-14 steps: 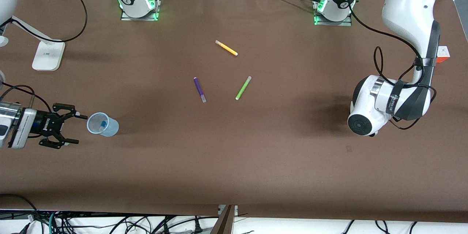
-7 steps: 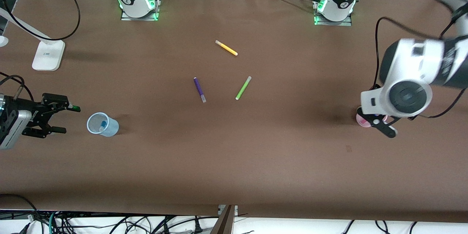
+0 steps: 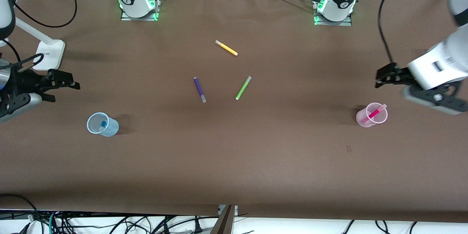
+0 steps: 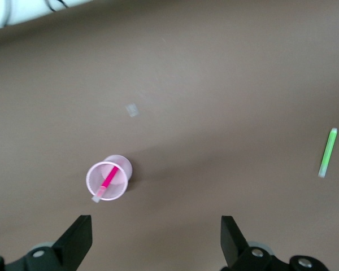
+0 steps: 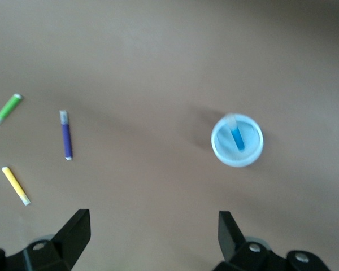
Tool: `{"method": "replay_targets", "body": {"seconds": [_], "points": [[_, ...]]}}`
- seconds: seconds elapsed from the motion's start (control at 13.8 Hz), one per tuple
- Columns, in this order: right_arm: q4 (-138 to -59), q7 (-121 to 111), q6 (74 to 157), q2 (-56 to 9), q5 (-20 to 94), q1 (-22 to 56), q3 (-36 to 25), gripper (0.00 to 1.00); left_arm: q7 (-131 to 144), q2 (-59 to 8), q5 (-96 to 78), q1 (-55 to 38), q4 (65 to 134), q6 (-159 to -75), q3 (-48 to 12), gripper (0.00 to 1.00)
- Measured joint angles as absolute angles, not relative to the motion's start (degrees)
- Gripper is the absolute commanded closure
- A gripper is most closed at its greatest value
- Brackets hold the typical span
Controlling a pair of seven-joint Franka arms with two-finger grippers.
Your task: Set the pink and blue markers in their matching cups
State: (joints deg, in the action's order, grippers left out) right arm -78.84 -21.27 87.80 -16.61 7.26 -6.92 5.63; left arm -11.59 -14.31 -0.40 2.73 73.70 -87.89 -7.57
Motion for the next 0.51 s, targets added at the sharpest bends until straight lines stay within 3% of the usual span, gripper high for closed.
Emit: {"method": "replay_targets", "body": {"seconds": [0.29,0.51], "points": [[-90.5,-10.1,87.2,-6.3,4.7,-6.9,5.6,0.0,-9.2,-9.8,-0.6,4.5,79.1,-90.0,-7.6,0.0],[-94.8,-2.9,84.2,-1.0,3.2,-6.9,5.6,0.0,-8.1,-9.4,-0.7,3.4,81.6,-91.5,-7.0,0.0]]}}
